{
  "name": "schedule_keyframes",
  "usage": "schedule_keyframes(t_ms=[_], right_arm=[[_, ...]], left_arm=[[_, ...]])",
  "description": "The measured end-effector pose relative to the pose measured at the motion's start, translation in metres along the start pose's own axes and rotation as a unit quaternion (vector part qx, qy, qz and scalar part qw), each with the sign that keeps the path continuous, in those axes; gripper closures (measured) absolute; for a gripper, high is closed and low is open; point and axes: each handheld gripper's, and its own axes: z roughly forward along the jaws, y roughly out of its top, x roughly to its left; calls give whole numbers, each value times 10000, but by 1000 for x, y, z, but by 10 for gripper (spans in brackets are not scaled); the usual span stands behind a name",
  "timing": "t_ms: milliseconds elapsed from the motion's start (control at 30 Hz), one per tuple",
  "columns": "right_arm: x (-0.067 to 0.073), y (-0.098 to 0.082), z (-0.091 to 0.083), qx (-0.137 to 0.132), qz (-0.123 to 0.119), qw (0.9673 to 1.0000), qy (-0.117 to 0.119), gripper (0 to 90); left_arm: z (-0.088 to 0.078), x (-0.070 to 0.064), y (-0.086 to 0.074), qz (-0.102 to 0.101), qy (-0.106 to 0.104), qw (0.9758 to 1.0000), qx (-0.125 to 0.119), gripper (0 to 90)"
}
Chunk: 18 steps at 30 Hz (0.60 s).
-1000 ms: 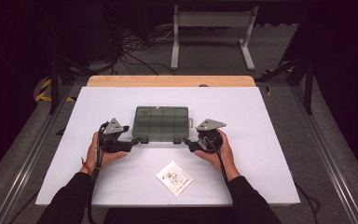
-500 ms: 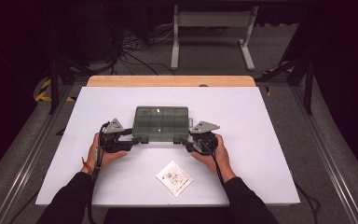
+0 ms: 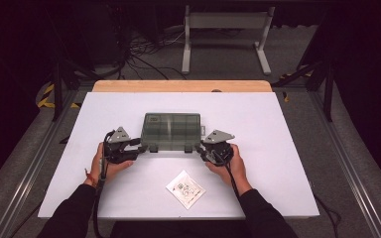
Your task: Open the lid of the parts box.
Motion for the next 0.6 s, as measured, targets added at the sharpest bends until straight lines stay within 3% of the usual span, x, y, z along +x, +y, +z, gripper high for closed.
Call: schedule_keyframes(t_ms=[167,267,600], right_arm=[[1,2,-5,-142,-41,9999,28,755],[3,3,-6,-151,-115,9998,-54,789],[1,5,-12,-303,-178,9991,-246,900]], left_arm=[[-7,-1,1,44,122,9998,-134,638],[-9,-2,2,165,156,9996,-181,711],[-12,-1,2,224,228,9990,-312,891]])
